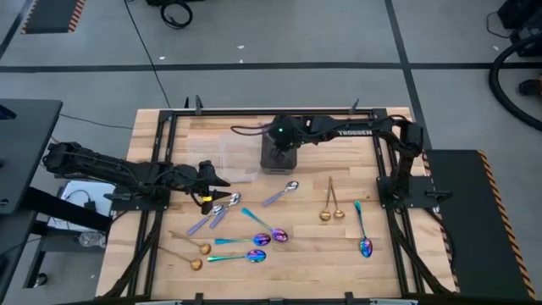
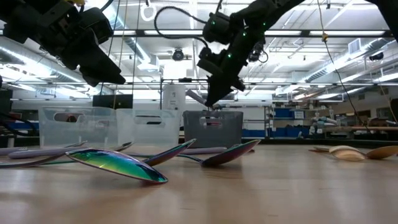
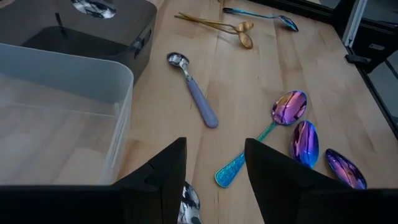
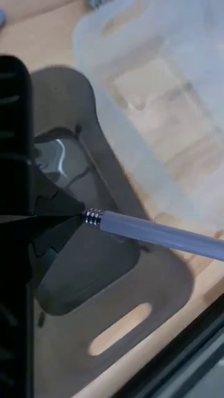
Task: Sort silverware by color (type)
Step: Put the purple spoon into the black transparent bin
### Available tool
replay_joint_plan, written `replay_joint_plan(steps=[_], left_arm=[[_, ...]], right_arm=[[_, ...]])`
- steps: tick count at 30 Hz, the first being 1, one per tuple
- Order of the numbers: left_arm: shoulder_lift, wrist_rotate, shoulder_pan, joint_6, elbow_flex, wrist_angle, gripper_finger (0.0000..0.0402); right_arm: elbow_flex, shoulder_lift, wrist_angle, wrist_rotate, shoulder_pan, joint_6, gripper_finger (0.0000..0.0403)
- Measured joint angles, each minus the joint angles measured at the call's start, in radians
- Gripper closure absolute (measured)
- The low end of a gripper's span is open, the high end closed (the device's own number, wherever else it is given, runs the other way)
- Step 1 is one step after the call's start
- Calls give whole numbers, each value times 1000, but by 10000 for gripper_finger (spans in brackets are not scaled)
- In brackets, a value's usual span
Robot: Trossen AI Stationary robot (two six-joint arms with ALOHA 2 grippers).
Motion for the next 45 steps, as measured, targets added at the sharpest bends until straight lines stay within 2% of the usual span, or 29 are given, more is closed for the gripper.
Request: replay_joint_plan(steps=[4, 17, 23, 28, 34, 39, 45], left_arm=[[0, 0, 0, 0, 0, 0, 230], [0, 0, 0, -11, 0, -2, 230], [0, 0, 1, -6, 0, -56, 230], [0, -62, 32, 101, 0, -56, 230], [0, -174, 95, 181, 0, -52, 230], [0, -184, 138, 183, 0, -52, 230], [0, -186, 152, 173, 0, -52, 230]], right_arm=[[-20, 0, 0, 23, -11, 43, 398], [-23, 0, 31, 26, -3, 14, 398], [-23, 0, 27, 16, 4, -20, 398], [-26, 5, -11, 19, 0, -44, 398], [-107, 10, 58, 27, -10, 27, 398], [-124, 10, 41, 72, -9, 78, 398], [-128, 10, 38, 17, -9, 103, 398]])
